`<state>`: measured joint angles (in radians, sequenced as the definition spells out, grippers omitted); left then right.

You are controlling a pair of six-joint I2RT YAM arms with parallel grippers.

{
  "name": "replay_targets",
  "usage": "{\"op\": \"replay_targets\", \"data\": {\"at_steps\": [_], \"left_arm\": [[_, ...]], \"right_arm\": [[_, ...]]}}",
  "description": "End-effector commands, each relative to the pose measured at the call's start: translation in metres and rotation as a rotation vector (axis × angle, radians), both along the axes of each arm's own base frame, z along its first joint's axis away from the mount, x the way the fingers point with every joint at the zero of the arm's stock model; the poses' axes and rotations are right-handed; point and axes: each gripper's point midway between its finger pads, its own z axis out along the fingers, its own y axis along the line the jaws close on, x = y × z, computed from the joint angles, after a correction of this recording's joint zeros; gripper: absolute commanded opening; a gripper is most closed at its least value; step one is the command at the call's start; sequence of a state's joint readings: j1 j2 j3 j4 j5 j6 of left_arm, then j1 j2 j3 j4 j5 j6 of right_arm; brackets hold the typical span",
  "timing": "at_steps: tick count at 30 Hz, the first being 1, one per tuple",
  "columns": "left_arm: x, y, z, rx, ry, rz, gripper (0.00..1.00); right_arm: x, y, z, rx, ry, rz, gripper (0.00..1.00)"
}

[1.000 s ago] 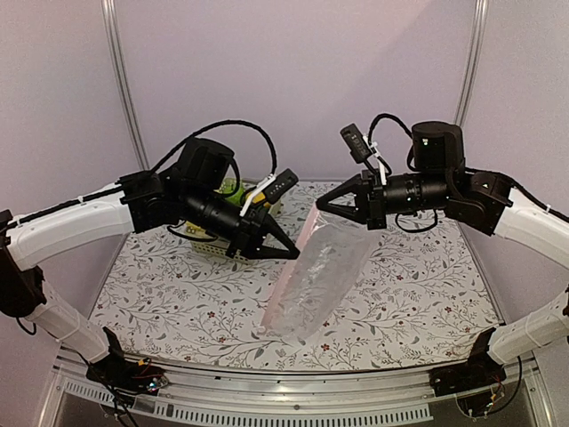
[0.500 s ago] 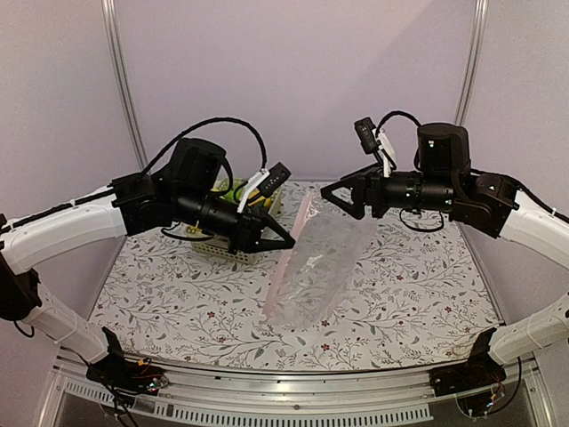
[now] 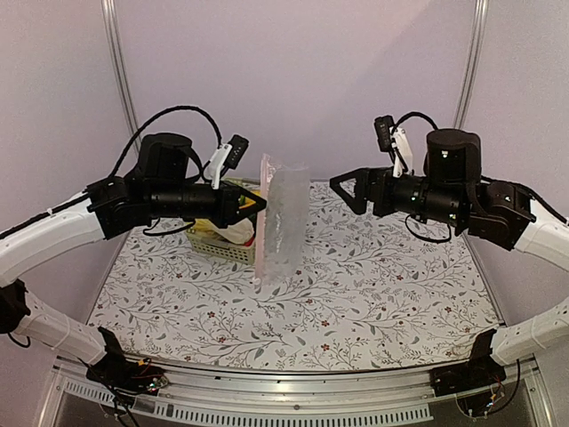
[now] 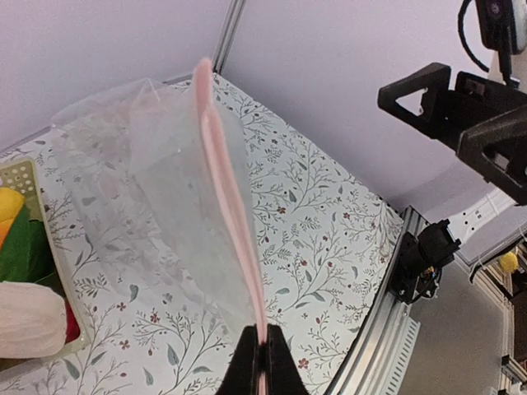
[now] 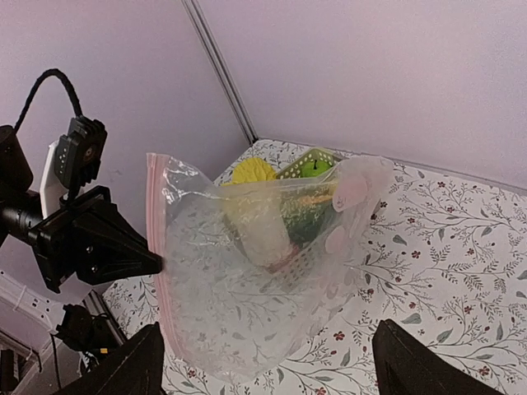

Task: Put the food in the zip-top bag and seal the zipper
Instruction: Pass from the right arm to the left, then pass from the left arm to the right

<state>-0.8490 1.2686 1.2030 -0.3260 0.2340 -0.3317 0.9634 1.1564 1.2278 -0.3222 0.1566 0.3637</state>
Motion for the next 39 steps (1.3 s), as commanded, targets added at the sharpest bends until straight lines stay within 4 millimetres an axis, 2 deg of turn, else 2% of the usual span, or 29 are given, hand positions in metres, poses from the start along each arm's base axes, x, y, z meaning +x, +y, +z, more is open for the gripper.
{"op": "replay_targets", "data": {"at_steps": [1, 5, 9, 16, 20, 24, 32, 36, 37, 39], "left_arm": [[0.016, 0.001, -0.021, 0.019, 0.055, 0.062, 0.0], [0.02, -0.001, -0.032, 0.031, 0.088, 0.069, 0.0], [0.022, -0.003, -0.042, 0.043, 0.112, 0.077, 0.0], [0.022, -0.006, -0.049, 0.042, 0.138, 0.073, 0.0], [0.022, -0.006, -0.049, 0.04, 0.139, 0.073, 0.0], [0.022, -0.005, -0.048, 0.038, 0.137, 0.074, 0.0], [0.022, -0.005, -0.049, 0.037, 0.138, 0.075, 0.0], [0.022, -0.004, -0.048, 0.036, 0.138, 0.077, 0.0], [0.022, -0.004, -0.048, 0.037, 0.138, 0.076, 0.0], [0.023, -0.004, -0.049, 0.038, 0.138, 0.077, 0.0]], "right_arm": [[0.001, 0.023, -0.037, -0.067, 0.064, -0.027, 0.88], [-0.006, 0.055, -0.055, -0.102, 0.074, -0.001, 0.85], [-0.008, 0.083, -0.076, -0.128, 0.103, 0.012, 0.75], [-0.009, 0.117, -0.1, -0.139, 0.131, 0.0, 0.69], [-0.007, 0.131, -0.104, -0.133, 0.143, -0.004, 0.62], [-0.004, 0.139, -0.11, -0.135, 0.152, -0.008, 0.52], [-0.001, 0.146, -0.116, -0.135, 0.163, -0.016, 0.4], [0.001, 0.144, -0.121, -0.135, 0.171, -0.038, 0.21], [0.001, 0.144, -0.12, -0.134, 0.171, -0.039, 0.14], [0.002, 0.144, -0.121, -0.135, 0.171, -0.041, 0.06]]}}
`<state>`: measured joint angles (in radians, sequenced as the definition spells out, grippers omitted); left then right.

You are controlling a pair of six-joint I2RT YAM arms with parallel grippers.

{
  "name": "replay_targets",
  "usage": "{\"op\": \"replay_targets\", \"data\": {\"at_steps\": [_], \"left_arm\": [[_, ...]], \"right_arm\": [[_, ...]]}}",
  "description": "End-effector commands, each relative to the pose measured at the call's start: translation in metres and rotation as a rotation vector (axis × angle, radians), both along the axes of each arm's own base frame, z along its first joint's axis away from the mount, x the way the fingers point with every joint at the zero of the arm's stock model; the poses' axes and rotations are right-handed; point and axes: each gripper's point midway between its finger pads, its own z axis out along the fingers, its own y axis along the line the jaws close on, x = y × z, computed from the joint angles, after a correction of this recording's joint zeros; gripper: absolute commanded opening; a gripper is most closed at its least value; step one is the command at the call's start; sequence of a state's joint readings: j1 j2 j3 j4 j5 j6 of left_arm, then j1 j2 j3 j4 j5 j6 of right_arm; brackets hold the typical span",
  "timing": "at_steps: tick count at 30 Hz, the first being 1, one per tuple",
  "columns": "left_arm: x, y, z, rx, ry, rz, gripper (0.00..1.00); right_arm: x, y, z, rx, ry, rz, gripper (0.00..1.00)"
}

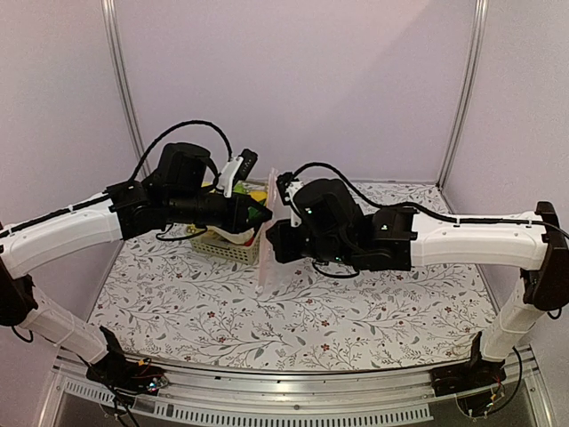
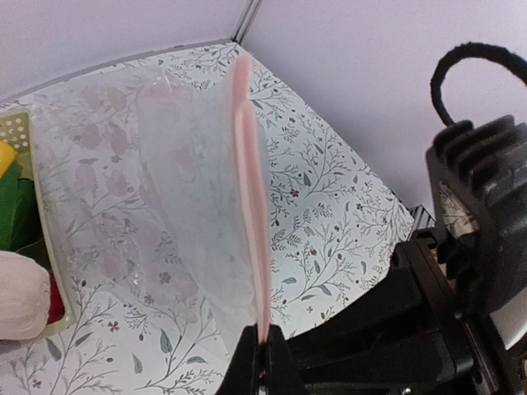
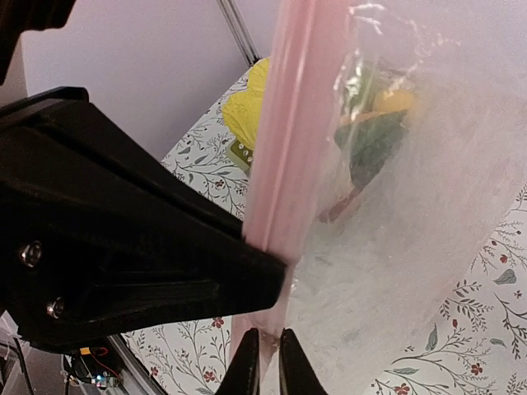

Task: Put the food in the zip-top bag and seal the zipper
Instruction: Pass from the left arm to the right

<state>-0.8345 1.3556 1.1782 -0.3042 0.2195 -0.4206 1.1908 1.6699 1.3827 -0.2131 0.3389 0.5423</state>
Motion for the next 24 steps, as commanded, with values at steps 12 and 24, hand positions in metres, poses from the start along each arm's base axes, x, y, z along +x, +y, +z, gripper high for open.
{"op": "replay_targets", "data": {"at_steps": [12, 24], "left_arm": [[-0.002, 0.0, 0.007, -0.021, -0.028, -0.043, 0.24], [-0.016, -0.007, 0.029, -0.106, -0.031, -0.182, 0.55]], "right_arm": [[0.002, -0.01, 0.01, 0.064, -0.002, -0.01, 0.0], [-0.009, -0.029, 0.038, 0.252, -0.005, 0.166, 0.0]]}}
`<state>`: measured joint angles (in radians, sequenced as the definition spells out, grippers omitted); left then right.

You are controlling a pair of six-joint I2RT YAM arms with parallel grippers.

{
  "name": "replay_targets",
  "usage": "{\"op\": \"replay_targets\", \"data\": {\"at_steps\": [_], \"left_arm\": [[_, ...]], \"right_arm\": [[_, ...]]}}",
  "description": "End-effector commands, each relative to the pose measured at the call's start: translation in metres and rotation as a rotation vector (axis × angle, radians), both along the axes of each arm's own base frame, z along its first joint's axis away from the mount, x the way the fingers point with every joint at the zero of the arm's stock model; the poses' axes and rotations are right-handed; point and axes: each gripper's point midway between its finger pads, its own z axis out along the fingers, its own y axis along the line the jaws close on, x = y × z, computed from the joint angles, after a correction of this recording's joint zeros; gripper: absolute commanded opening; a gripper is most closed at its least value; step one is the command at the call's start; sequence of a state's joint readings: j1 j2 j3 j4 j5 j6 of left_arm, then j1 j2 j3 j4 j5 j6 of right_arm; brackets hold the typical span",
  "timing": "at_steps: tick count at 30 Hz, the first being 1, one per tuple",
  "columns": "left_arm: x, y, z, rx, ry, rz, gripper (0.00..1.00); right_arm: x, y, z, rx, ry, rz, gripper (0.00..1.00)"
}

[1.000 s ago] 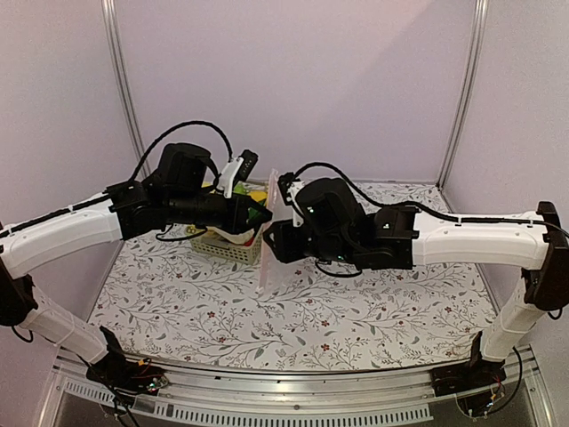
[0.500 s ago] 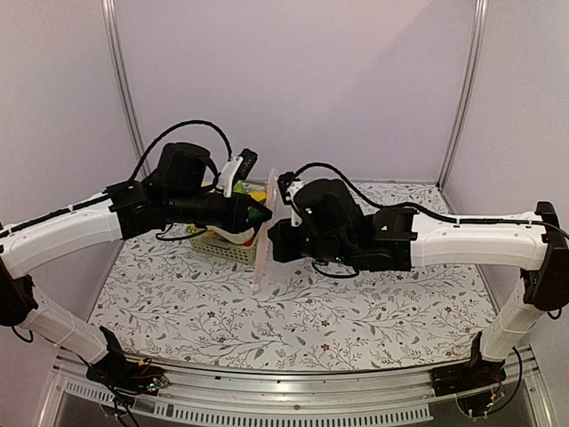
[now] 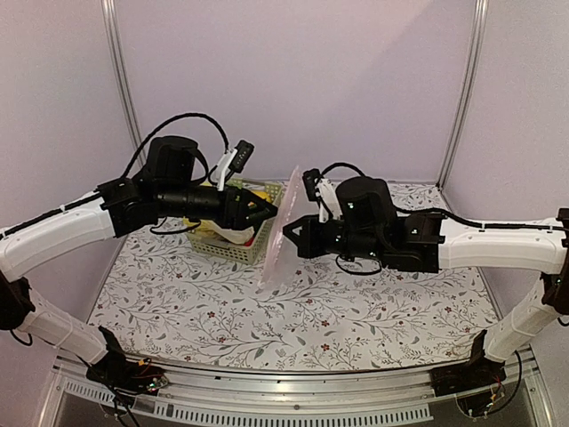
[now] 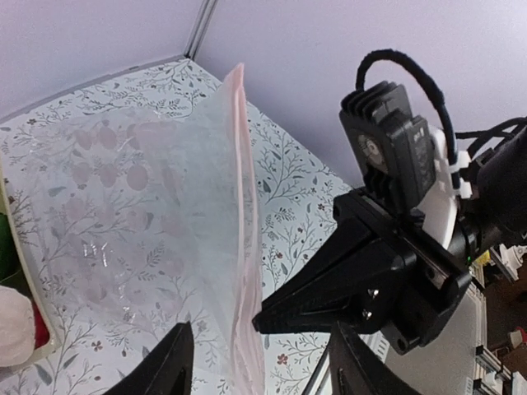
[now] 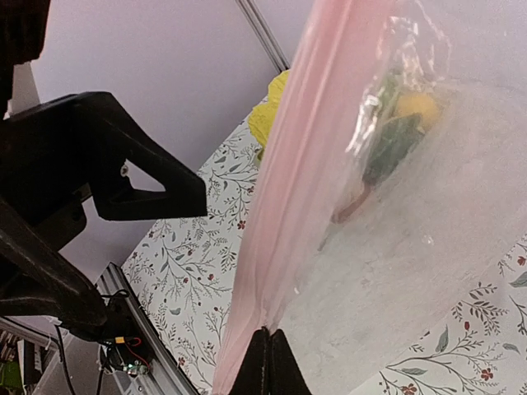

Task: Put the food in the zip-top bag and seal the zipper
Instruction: Pass from the left arm to the right, then open the zipper food storage bag at the center of the board.

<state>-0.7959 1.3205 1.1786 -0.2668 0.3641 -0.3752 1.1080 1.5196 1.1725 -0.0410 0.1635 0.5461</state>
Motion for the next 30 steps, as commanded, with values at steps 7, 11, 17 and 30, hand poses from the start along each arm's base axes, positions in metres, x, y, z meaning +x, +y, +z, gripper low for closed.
{"op": "replay_targets", "data": {"at_steps": [7, 11, 17, 30], "left_arm": [[-0.012, -0.021, -0.011, -0.023, 0.092, -0.153, 0.4], [-0.011, -0.023, -0.015, -0.017, 0.1, -0.152, 0.32], [-0.01, -0.021, -0.014, -0.017, 0.089, -0.137, 0.29], [-0.004, -0.009, 0.0, -0.051, 0.034, -0.088, 0.29]], "right_arm": [[-0.011, -0.012, 0.036, 0.13, -0.043, 0.091, 0.0], [-0.013, -0.012, 0.037, 0.134, -0.041, 0.103, 0.0], [-0.014, -0.011, 0.033, 0.126, -0.037, 0.112, 0.0], [-0.013, -0.013, 0.03, 0.118, -0.032, 0.108, 0.0]]}}
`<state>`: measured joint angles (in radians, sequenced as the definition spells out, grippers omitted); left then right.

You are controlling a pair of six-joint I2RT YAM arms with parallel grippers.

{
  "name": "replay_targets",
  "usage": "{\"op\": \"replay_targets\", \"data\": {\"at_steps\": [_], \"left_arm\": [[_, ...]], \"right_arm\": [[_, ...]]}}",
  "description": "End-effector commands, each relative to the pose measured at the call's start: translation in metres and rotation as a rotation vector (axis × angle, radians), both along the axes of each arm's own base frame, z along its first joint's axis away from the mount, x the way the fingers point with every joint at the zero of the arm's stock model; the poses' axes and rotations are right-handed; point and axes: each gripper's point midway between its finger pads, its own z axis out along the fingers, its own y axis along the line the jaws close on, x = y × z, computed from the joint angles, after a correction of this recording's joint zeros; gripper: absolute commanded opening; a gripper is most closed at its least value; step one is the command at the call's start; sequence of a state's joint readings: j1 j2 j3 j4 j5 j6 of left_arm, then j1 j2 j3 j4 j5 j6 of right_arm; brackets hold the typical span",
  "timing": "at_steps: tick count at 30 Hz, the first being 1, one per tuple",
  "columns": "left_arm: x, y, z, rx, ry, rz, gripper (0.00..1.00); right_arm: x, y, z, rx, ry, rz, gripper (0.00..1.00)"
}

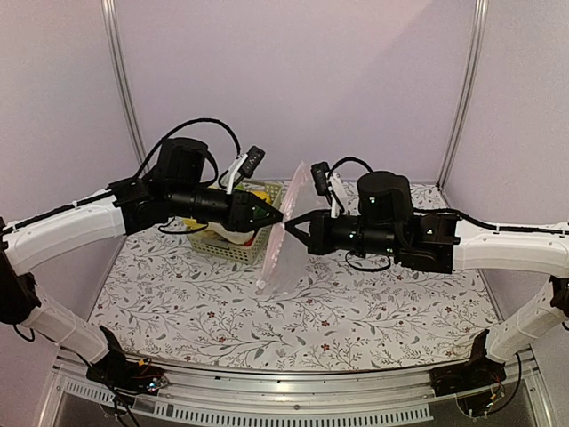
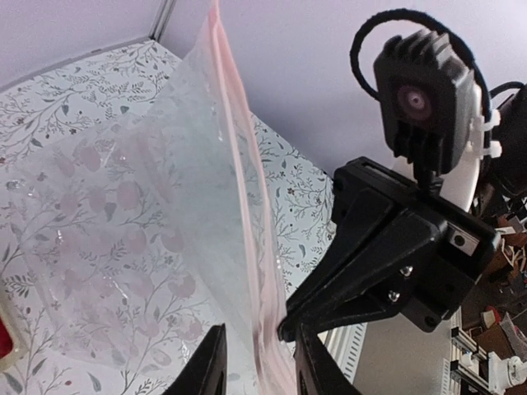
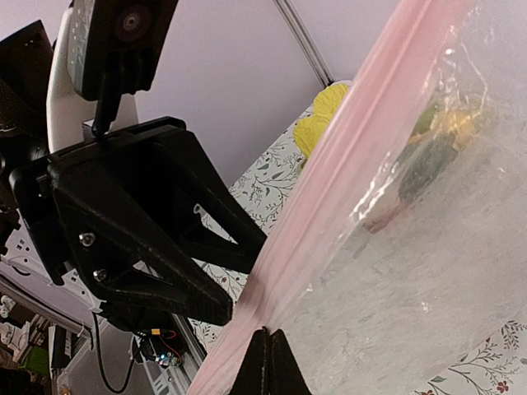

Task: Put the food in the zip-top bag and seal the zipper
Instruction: Open the zipper food storage bag at the center of the board.

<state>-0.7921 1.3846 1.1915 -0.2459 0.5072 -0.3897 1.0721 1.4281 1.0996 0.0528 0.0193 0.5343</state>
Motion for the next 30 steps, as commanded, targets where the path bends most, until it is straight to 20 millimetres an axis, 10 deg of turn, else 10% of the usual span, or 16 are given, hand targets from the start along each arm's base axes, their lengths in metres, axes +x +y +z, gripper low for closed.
{"op": "replay_targets", "data": {"at_steps": [1, 30], "left_arm": [[0.007, 0.009, 0.011, -0.028, -0.036, 0.035, 0.28], [0.008, 0.001, -0.003, -0.013, 0.02, 0.008, 0.0]], "right_arm": [[0.0, -0.004, 0.003, 0.004, -0.014, 0.003, 0.0], [0.001, -0.005, 0.001, -0.003, -0.01, 0.001, 0.0]]}}
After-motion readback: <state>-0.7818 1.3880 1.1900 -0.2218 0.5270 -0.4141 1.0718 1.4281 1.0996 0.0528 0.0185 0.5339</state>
